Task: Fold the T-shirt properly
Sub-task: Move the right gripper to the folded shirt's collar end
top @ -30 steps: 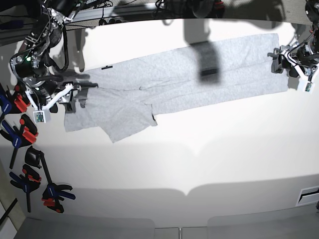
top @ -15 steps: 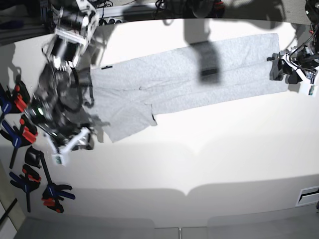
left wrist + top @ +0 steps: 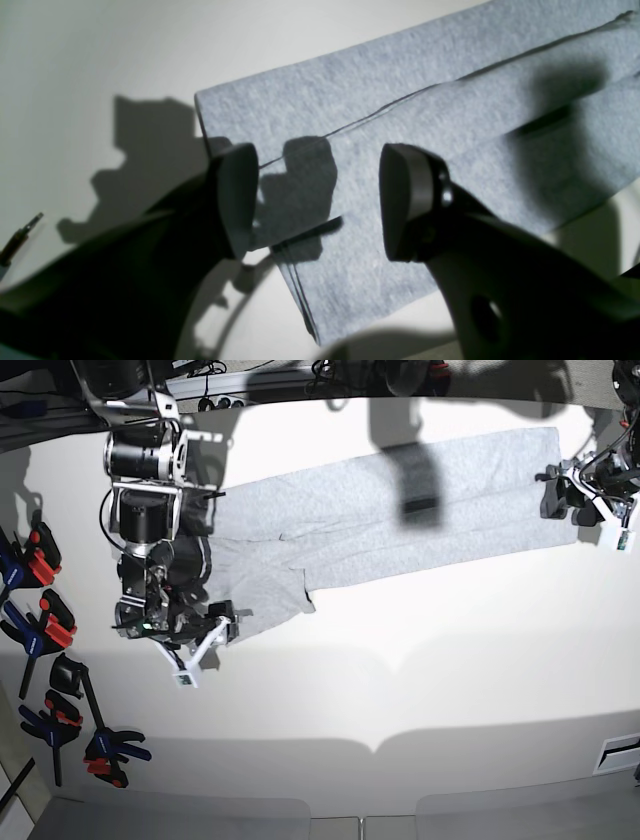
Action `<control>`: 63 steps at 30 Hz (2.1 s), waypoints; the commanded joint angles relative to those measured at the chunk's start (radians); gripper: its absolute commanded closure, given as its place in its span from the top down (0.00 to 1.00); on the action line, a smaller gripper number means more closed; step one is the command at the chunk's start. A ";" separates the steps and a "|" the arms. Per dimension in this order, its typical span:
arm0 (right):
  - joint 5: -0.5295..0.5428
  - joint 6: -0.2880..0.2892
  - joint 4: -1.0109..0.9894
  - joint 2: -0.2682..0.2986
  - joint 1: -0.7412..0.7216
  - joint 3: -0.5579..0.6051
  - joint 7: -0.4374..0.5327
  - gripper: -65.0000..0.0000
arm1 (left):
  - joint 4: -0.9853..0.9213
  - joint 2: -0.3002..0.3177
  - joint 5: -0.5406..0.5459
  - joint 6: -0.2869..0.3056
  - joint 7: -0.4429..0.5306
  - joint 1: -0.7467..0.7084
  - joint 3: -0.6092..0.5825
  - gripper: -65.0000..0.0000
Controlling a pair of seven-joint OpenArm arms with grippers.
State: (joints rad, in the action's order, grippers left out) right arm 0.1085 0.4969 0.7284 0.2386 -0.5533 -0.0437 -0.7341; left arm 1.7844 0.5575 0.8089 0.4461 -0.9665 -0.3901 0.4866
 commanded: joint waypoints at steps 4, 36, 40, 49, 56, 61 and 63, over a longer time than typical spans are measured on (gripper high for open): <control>0.035 0.003 -0.009 0.002 -0.006 0.041 -0.061 0.45 | 0.015 0.019 0.011 0.003 0.016 0.005 0.010 0.55; 0.190 0.201 1.139 0.008 0.644 -0.022 -0.306 0.00 | 0.015 -0.050 0.011 0.003 -0.005 0.005 0.010 0.55; 0.191 0.201 1.267 0.009 0.808 -0.124 -0.294 0.00 | 0.016 -0.050 0.011 0.003 -0.005 0.005 0.010 0.55; 0.309 0.201 1.338 0.052 1.017 -0.396 -0.245 0.00 | 0.015 -0.050 0.011 0.003 -0.001 0.008 0.010 0.55; 0.337 0.201 1.338 0.058 0.932 -0.334 -0.231 0.17 | 0.016 -0.050 0.012 0.003 0.025 0.008 0.010 0.55; 0.250 0.201 1.337 0.058 0.853 -0.121 -0.185 0.43 | 0.016 -0.050 0.012 0.003 0.025 0.008 0.010 0.55; 0.146 0.201 1.335 0.058 0.833 -0.020 -0.168 0.43 | 0.016 -0.050 0.011 0.003 0.025 0.008 0.010 0.55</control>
State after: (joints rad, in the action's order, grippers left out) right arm 0.2386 0.6994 2.0457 0.2859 0.2844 -0.0540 -0.9222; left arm 1.7844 0.4911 0.8082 0.4458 -0.9653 -0.3874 0.4866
